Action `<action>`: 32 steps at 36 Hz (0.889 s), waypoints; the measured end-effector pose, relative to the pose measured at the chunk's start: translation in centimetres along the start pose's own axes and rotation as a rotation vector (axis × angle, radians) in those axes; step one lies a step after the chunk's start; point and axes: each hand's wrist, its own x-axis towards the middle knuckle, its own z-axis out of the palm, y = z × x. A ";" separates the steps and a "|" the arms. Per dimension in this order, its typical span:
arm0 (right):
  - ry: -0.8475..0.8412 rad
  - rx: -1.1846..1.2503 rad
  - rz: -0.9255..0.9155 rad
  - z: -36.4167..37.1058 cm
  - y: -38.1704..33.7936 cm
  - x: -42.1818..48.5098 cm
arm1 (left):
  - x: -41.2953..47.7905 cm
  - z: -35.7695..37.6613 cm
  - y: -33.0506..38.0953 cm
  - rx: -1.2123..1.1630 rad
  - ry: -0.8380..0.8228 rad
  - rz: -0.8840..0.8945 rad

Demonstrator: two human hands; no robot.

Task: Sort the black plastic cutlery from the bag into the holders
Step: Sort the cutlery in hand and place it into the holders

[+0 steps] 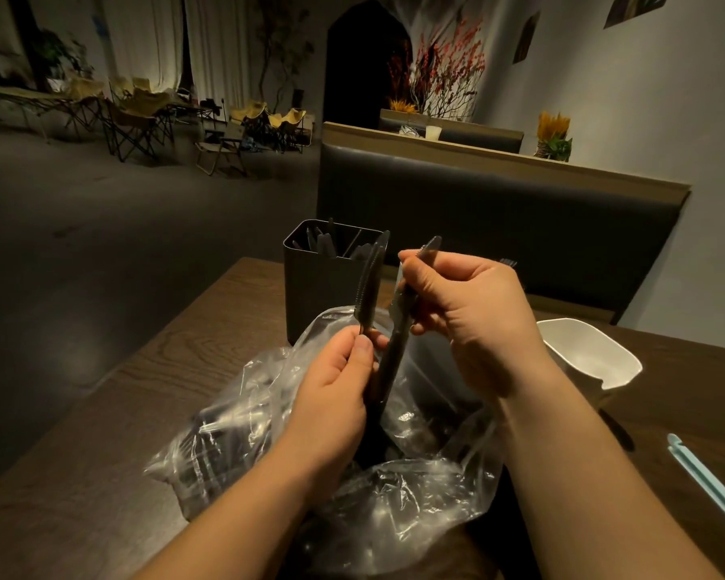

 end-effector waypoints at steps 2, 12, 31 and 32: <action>-0.026 -0.006 -0.007 0.3 0.0 0.0 | 0.0 0.0 0.0 -0.026 -0.023 -0.012; -0.061 -0.125 -0.051 1.0 0.7 0.0 | -0.1 0.0 -0.4 -0.036 -0.160 -0.035; -0.113 -0.109 -0.055 0.7 -0.9 0.1 | 0.7 -0.9 -0.5 0.265 0.005 0.184; -0.072 -0.085 -0.077 0.7 -1.3 0.3 | 0.7 -0.9 -0.5 0.289 0.017 0.200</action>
